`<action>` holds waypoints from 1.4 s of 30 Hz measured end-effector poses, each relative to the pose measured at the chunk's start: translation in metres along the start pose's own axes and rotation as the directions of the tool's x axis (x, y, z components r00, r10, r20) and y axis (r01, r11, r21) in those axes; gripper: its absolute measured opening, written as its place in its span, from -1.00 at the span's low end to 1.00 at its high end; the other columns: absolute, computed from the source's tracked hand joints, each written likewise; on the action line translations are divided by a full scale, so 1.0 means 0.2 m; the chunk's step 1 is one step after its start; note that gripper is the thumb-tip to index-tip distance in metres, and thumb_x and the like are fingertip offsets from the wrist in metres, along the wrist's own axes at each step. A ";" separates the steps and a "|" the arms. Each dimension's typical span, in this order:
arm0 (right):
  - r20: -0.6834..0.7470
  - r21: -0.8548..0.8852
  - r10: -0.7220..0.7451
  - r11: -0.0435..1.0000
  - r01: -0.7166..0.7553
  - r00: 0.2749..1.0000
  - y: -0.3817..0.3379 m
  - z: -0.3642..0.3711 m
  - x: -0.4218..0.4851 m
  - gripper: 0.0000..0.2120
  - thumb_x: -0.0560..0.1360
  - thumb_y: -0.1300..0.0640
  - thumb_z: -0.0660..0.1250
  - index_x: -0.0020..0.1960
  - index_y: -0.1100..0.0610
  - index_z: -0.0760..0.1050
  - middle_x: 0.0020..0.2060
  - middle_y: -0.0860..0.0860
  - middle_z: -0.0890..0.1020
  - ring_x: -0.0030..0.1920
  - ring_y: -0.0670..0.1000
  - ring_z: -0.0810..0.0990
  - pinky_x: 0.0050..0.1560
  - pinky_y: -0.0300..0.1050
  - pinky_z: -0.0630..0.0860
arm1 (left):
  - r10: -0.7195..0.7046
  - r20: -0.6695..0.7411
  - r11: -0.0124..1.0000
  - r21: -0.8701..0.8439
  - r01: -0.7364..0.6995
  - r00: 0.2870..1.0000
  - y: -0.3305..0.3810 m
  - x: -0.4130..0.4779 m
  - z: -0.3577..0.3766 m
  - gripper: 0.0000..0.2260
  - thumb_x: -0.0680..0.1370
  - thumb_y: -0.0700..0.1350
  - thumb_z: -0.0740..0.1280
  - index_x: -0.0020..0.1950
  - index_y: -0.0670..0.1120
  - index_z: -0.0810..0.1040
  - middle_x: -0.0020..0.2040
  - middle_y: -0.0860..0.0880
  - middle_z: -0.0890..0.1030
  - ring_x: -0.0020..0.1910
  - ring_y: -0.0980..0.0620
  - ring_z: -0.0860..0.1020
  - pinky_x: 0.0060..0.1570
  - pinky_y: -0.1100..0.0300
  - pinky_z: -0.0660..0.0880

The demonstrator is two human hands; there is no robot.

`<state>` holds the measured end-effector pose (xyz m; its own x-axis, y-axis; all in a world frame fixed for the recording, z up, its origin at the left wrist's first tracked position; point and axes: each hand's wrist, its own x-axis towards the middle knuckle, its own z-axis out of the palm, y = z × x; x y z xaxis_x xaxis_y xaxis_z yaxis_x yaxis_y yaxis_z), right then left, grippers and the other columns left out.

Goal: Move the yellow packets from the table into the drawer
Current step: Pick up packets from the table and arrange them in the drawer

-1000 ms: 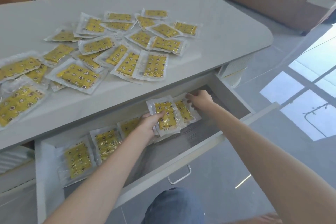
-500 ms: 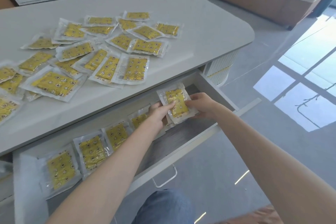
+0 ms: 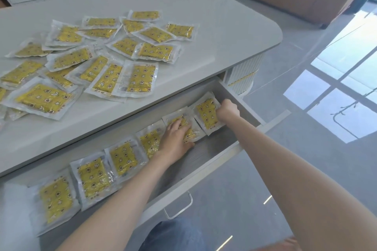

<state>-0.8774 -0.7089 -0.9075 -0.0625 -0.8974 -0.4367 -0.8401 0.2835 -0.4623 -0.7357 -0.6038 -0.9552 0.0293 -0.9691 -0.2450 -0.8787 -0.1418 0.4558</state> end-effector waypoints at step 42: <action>-0.047 -0.243 -0.172 0.957 0.155 0.984 0.00 0.12 0.08 -0.21 0.40 0.44 0.25 0.50 -0.07 0.10 0.25 0.15 0.38 0.25 0.22 0.38 0.02 0.06 0.48 | 0.034 -0.047 0.996 0.086 -0.029 0.998 0.00 0.01 0.04 -0.45 0.55 0.12 0.27 0.50 0.12 0.18 0.57 0.02 0.00 0.55 -0.10 -0.09 0.48 -0.06 -0.06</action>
<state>-0.8651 -0.7152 -0.9325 0.0576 -0.9475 -0.3145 -0.9452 0.0497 -0.3227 -0.7396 -0.6052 -0.9619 0.0222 -0.9818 -0.1888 -0.9169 -0.0953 0.3875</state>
